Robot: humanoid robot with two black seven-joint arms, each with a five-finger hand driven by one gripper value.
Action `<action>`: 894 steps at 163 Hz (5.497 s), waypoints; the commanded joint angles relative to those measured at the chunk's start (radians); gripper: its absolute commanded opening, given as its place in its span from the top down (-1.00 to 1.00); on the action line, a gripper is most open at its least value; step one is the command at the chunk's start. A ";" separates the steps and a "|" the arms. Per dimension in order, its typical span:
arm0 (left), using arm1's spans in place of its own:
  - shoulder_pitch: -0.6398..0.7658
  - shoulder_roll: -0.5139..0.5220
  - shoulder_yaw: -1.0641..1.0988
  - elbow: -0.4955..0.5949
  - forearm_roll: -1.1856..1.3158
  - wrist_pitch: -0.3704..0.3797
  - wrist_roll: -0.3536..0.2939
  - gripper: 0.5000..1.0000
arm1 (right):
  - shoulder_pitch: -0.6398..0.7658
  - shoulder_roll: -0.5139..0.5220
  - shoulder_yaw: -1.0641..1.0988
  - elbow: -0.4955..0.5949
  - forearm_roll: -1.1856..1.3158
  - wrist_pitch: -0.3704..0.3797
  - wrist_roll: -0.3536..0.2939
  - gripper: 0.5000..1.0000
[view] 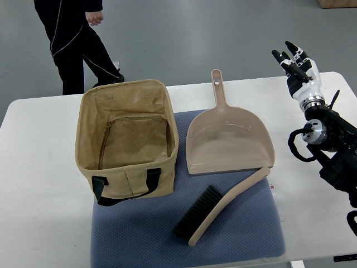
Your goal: Put pink broom in yellow bag with right hand
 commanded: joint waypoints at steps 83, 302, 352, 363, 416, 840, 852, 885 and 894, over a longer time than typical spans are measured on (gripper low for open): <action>-0.006 0.000 0.000 0.005 -0.001 0.000 0.000 -1.00 | 0.003 -0.006 -0.003 0.000 -0.002 0.003 -0.002 -0.72; -0.012 0.000 0.003 0.005 -0.001 0.000 0.000 -1.00 | 0.075 -0.210 -0.319 0.096 -0.273 0.012 0.005 -0.72; -0.012 0.000 0.003 0.005 -0.001 0.000 0.000 -1.00 | 0.158 -0.439 -0.615 0.406 -0.617 0.015 0.031 -0.72; -0.012 0.000 0.003 0.005 -0.001 0.000 0.000 -1.00 | 0.161 -0.467 -0.620 0.452 -0.741 0.025 0.031 -0.72; -0.012 0.000 0.003 0.005 -0.001 0.000 0.000 -1.00 | 0.158 -0.509 -0.626 0.561 -1.209 0.118 0.061 -0.72; -0.012 0.000 0.003 0.005 -0.001 0.000 0.000 -1.00 | 0.056 -0.509 -0.741 0.724 -1.598 0.008 -0.025 -0.21; -0.012 0.000 0.003 0.005 -0.001 0.000 0.000 -1.00 | 0.053 -0.509 -0.741 0.724 -1.600 0.008 -0.025 -0.17; -0.012 0.000 0.003 0.005 -0.001 0.000 0.000 -1.00 | 0.053 -0.511 -0.741 0.724 -1.600 0.009 -0.025 0.25; -0.012 0.000 0.003 0.005 -0.001 0.000 0.000 -1.00 | 0.053 -0.511 -0.741 0.724 -1.598 0.008 -0.025 0.28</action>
